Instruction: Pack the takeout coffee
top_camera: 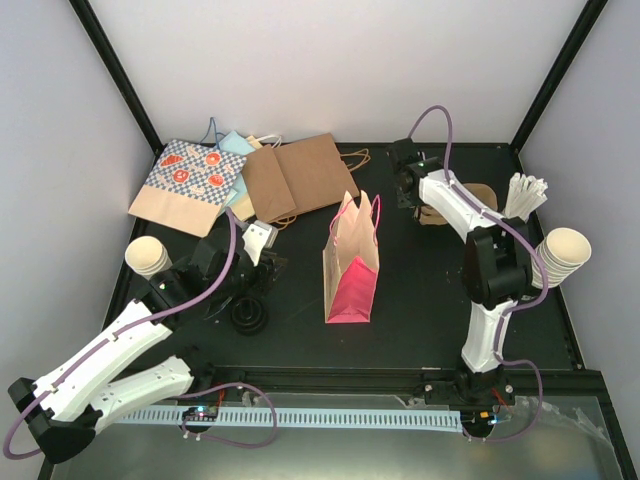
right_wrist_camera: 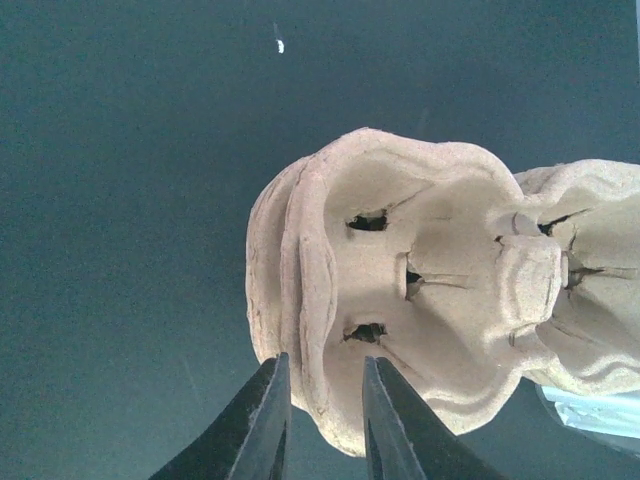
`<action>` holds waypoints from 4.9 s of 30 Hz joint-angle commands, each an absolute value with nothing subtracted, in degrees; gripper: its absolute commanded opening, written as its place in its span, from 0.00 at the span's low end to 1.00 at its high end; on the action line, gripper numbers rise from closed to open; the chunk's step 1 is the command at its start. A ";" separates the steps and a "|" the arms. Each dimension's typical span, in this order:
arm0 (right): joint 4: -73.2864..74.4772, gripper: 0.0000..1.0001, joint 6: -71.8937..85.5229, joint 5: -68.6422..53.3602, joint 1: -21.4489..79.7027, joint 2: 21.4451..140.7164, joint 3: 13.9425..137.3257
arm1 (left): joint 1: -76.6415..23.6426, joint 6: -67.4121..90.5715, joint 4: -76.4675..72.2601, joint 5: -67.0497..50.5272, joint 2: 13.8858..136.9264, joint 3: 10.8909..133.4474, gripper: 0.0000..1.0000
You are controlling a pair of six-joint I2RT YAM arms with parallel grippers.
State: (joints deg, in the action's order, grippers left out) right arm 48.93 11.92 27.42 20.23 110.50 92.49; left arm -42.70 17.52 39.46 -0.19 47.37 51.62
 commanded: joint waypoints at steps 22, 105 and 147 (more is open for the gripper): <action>49.28 0.25 12.55 32.62 20.21 115.40 96.77 | -42.28 16.61 40.14 0.53 47.68 54.09 0.34; 61.96 0.01 13.41 28.58 20.48 88.29 98.13 | -42.29 16.81 39.74 -0.12 47.29 54.39 0.34; 59.03 0.70 26.99 13.66 35.35 64.94 60.93 | -42.28 16.21 41.29 0.45 44.67 56.88 0.34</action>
State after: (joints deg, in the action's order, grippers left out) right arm 63.26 25.61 9.58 36.84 63.20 65.01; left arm -42.70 16.05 40.47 0.01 45.32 54.39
